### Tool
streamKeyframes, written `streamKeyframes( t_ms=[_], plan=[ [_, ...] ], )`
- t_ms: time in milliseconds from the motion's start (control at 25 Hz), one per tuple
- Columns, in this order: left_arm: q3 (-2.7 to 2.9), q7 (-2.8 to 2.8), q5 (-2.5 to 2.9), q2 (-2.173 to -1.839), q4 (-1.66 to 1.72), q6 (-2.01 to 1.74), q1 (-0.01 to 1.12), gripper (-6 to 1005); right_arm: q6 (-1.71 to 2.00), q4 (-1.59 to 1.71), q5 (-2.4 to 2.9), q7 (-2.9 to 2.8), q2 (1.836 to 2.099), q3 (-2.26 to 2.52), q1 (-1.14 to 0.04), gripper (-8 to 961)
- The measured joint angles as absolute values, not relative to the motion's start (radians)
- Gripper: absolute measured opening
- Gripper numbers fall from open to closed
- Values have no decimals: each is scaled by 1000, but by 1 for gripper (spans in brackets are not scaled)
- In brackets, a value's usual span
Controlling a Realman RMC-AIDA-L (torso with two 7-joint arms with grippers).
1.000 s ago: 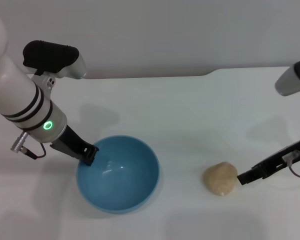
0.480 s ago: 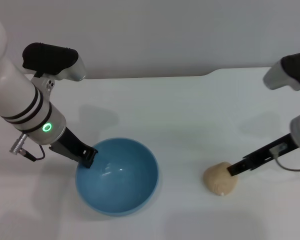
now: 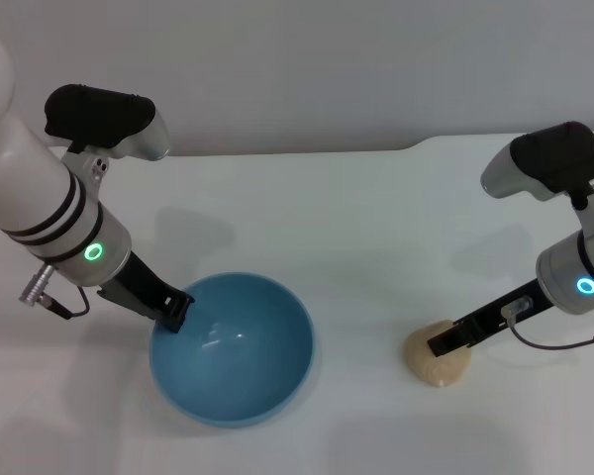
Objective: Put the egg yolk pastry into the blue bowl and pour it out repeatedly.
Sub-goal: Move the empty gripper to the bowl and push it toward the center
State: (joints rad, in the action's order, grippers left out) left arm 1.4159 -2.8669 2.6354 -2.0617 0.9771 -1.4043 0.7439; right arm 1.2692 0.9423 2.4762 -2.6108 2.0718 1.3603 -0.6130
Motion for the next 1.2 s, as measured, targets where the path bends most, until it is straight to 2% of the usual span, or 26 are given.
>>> streamKeyframes(
  t_ms=[320, 840, 1200],
  plan=[
    [1416, -2867, 2635, -2062, 977, -1403, 746, -2, 1233, 877, 2459, -2611, 2072, 1352, -617, 496],
    [1416, -2867, 2636, -2061, 981, -1413, 746, -2, 1215, 881, 2449, -2603, 2072, 1360, -607, 330],
    [1416, -2858, 2640, -2059, 986, -1414, 749, -2, 1237, 918, 2445, -2594, 2070, 1351, -601, 248]
  ],
)
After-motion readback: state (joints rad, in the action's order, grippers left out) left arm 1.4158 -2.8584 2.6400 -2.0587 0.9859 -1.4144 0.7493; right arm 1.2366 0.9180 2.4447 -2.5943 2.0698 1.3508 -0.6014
